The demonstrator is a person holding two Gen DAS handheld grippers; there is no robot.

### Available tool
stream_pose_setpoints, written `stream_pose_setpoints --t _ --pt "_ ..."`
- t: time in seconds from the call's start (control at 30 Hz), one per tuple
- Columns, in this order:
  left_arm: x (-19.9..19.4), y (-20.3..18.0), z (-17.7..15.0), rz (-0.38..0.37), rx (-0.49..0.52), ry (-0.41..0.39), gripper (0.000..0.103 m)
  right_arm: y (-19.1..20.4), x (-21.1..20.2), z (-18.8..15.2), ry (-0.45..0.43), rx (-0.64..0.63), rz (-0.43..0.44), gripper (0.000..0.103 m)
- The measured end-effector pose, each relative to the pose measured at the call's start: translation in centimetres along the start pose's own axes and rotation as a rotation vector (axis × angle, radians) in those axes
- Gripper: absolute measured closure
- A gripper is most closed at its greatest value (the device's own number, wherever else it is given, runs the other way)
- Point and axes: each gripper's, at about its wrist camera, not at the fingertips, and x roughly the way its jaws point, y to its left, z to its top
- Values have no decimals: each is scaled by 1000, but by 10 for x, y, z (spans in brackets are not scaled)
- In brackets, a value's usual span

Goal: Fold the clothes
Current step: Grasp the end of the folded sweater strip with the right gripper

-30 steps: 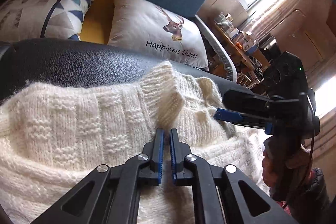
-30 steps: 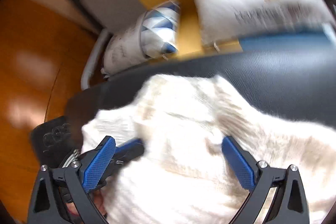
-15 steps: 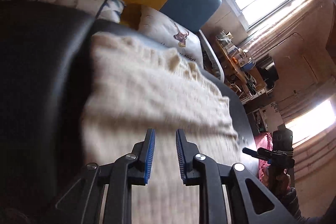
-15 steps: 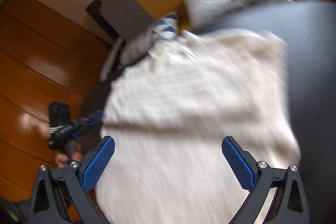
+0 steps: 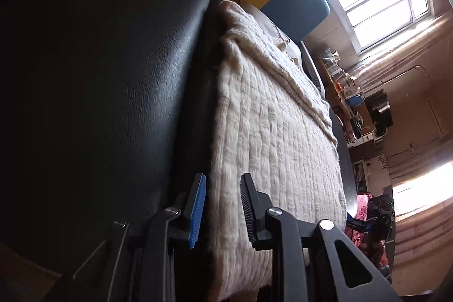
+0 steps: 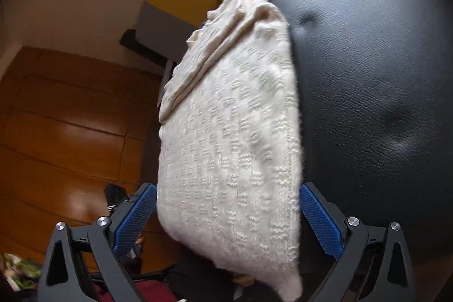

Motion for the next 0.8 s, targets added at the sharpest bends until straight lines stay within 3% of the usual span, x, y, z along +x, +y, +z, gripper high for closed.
stream_pose_setpoints --t 0.23,0.67,0.7,0.77,0.8 --pt "7 -4 -14 -6 21 4 75 13 10 -10 39 -129 -23 0" --pt "14 -21 -19 -9 38 0 72 21 14 -13 21 -134 -86 2" --pt "15 -24 -19 13 43 -1 77 22 13 -14 19 -140 -110 8" --pt "20 -34 -21 53 84 12 84 22 12 -16 17 -160 -171 33" --pt "22 -40 -21 72 105 18 92 17 12 -17 23 -149 -195 64"
